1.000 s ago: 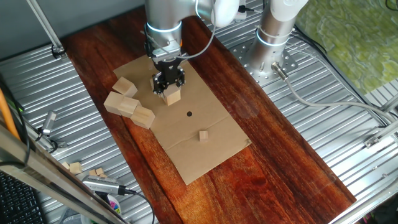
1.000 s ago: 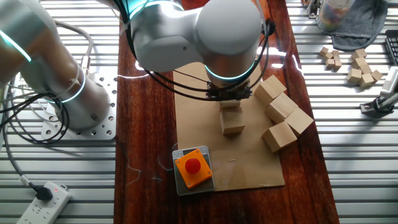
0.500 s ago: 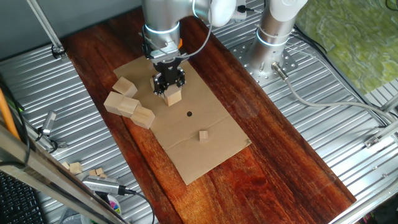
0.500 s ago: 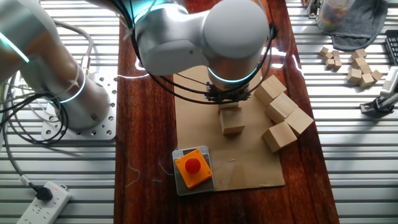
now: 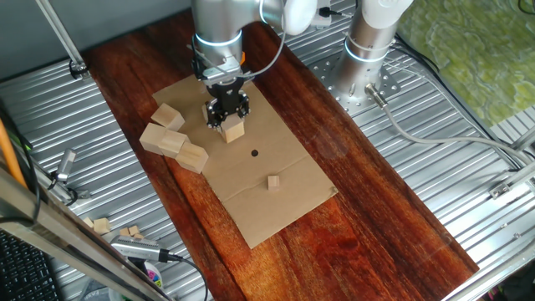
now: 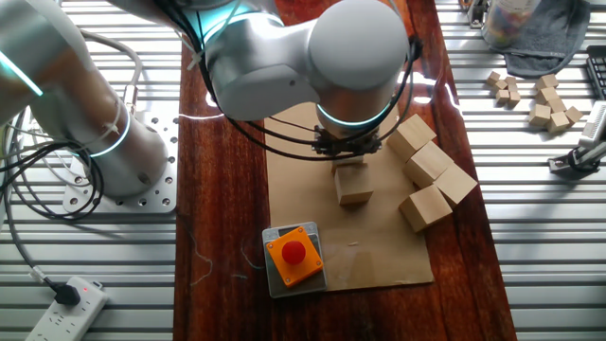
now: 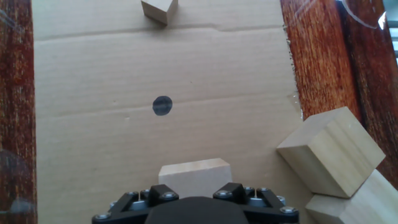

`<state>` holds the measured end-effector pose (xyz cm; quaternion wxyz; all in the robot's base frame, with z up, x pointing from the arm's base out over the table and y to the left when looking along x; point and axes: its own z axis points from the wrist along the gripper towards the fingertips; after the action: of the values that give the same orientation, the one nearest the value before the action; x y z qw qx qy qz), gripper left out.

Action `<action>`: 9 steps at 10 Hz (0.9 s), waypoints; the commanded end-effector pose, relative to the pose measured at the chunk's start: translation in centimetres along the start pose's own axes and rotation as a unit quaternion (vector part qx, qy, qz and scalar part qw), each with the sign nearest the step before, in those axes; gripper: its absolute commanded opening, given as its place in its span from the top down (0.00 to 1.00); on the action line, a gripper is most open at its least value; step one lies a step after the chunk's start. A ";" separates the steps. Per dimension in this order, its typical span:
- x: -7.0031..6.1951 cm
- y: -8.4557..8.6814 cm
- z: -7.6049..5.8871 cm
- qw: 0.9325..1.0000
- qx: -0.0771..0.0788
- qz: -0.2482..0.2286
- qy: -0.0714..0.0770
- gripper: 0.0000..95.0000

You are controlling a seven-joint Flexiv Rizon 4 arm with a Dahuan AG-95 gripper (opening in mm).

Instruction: Stack the blocks into a pyramid shape

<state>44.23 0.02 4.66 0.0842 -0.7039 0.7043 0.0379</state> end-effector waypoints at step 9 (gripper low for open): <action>0.3 -0.2 0.8 1.000 0.005 -0.004 0.007 1.00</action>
<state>44.43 -0.11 3.94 0.0840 -0.7065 0.7020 0.0308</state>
